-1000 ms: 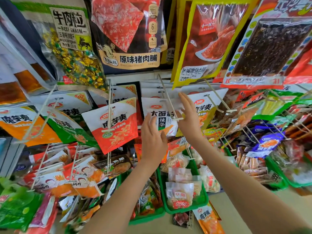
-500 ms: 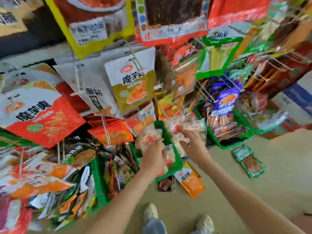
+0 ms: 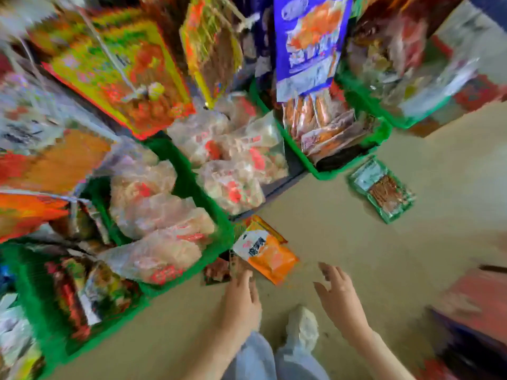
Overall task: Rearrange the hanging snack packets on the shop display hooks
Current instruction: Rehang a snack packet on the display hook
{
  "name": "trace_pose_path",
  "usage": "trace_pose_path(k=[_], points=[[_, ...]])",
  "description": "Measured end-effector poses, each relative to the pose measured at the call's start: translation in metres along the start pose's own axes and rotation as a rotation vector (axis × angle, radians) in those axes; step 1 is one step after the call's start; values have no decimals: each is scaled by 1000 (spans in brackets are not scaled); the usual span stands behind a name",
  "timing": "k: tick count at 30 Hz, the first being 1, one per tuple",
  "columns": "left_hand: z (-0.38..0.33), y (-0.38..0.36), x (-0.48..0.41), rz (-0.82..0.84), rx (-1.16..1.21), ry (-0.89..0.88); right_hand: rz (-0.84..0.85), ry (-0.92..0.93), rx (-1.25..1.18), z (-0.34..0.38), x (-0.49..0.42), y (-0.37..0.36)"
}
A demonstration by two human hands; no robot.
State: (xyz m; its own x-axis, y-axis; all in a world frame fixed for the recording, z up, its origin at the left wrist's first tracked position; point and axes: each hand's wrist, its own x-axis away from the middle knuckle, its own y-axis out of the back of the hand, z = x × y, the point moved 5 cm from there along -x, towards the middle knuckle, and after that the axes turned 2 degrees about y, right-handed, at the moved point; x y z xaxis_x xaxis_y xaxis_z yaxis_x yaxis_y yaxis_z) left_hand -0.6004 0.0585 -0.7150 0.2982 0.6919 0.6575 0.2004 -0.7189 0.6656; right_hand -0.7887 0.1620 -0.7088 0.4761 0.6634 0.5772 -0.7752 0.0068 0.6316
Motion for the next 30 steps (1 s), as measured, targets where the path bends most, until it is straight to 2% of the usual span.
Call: trace_pose_path(k=[4,6,9,12,15,18,20,22,24,26,30], points=[[54,-107,-103,36,-127,21,50,-140,-3,-98,-69,-102],[79,-144,-153,-7,-135,24,93,-156,8,-127,-108,-152],[110,-183,-228,-94,-94,59,108,-92,19,-145,-170,-218],[151,-206,-296,-115,-3,197,92,11,19,-145,-218,-269],[165,-205,-322,-89,-147,232,76,82,-13,-135,-239,-294],[130,-194,-289,-117,-206,-15,-47,202,118,-112,-226,-279],[96,-184,-243,-116,-121,-234,-183,396,310,-82,-199,-248],[67,-167,-193,-72,-50,-374,-224,599,426,-52,-160,-214],[43,-139,-147,5,-49,-396,-203,714,476,-26,-117,-173],[19,-103,-99,63,-89,-391,-175,748,486,-1,-78,-129],[-34,12,14,-13,-117,-363,-147,772,511,78,7,-39]])
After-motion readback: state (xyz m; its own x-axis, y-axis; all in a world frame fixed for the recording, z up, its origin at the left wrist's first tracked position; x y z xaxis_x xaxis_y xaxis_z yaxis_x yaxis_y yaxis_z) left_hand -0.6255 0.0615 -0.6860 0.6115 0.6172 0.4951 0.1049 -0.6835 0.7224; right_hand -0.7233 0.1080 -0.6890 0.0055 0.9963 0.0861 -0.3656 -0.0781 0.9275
